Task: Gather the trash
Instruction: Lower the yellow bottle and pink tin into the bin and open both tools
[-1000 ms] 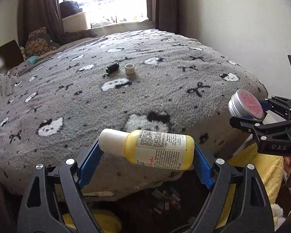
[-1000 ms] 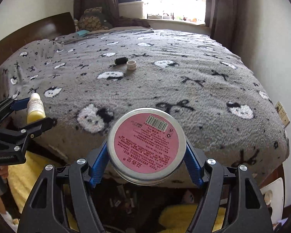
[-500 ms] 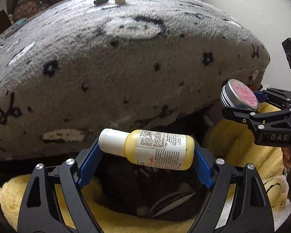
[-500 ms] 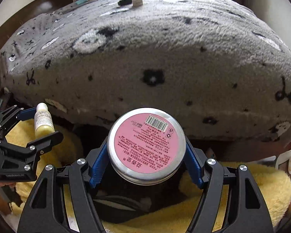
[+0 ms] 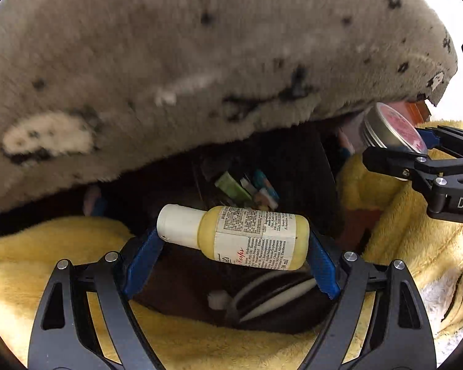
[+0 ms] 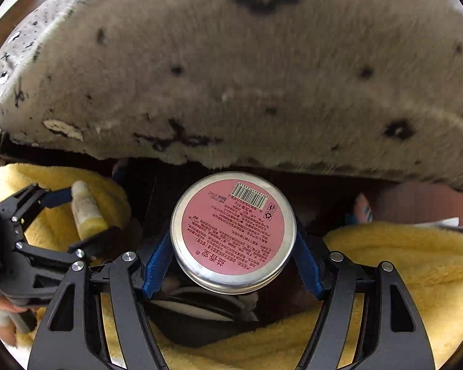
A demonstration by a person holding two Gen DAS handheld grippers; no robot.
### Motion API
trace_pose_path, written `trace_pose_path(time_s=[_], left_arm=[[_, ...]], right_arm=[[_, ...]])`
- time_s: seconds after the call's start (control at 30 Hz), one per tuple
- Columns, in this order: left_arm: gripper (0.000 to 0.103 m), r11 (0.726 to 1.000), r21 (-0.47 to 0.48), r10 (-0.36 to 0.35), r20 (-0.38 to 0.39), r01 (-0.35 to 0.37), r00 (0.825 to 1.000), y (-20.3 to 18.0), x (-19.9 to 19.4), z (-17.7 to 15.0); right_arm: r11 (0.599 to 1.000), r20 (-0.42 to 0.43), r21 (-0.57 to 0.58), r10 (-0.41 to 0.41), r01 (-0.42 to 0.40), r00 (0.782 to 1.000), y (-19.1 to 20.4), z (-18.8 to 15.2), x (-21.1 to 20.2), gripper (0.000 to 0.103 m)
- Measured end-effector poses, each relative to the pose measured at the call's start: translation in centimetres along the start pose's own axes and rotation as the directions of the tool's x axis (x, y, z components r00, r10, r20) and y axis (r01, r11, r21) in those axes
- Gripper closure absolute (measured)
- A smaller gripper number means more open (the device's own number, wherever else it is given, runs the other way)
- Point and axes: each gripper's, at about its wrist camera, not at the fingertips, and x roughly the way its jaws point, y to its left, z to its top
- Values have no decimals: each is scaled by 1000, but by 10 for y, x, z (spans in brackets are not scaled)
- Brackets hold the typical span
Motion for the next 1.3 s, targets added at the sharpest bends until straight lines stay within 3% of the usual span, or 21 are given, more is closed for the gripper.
trace_pose_path(time_s=[0.2, 0.47, 0.53, 0.6, 0.7, 1.07, 1.3], left_arm=[[22, 1000, 5, -30, -59, 30, 998, 2, 19, 3], [22, 998, 11, -57, -62, 58, 996, -7, 23, 10], [18, 998, -5, -59, -70, 59, 996, -5, 22, 12], [10, 999, -7, -50, -66, 49, 997, -3, 19, 12], [8, 998, -10, -57, -52, 57, 997, -3, 12, 14], [8, 999, 19, -37, 61, 36, 997, -13, -39, 17], [8, 1000, 22, -1, 202, -3, 979, -11, -86, 23]], right_arm=[[999, -59, 17, 32, -31, 998, -1, 5, 19, 32], [999, -80, 0, 46, -46, 996, 9, 13, 32, 31], [999, -77, 9, 40, -39, 996, 11, 17, 31, 31], [999, -68, 18, 41, -40, 997, 9, 19, 29, 24], [999, -56, 26, 45, -44, 997, 9, 23, 24, 17], [998, 67, 58, 19, -23, 998, -1, 24, -23, 12], [998, 181, 60, -15, 4, 983, -10, 21, -65, 10]])
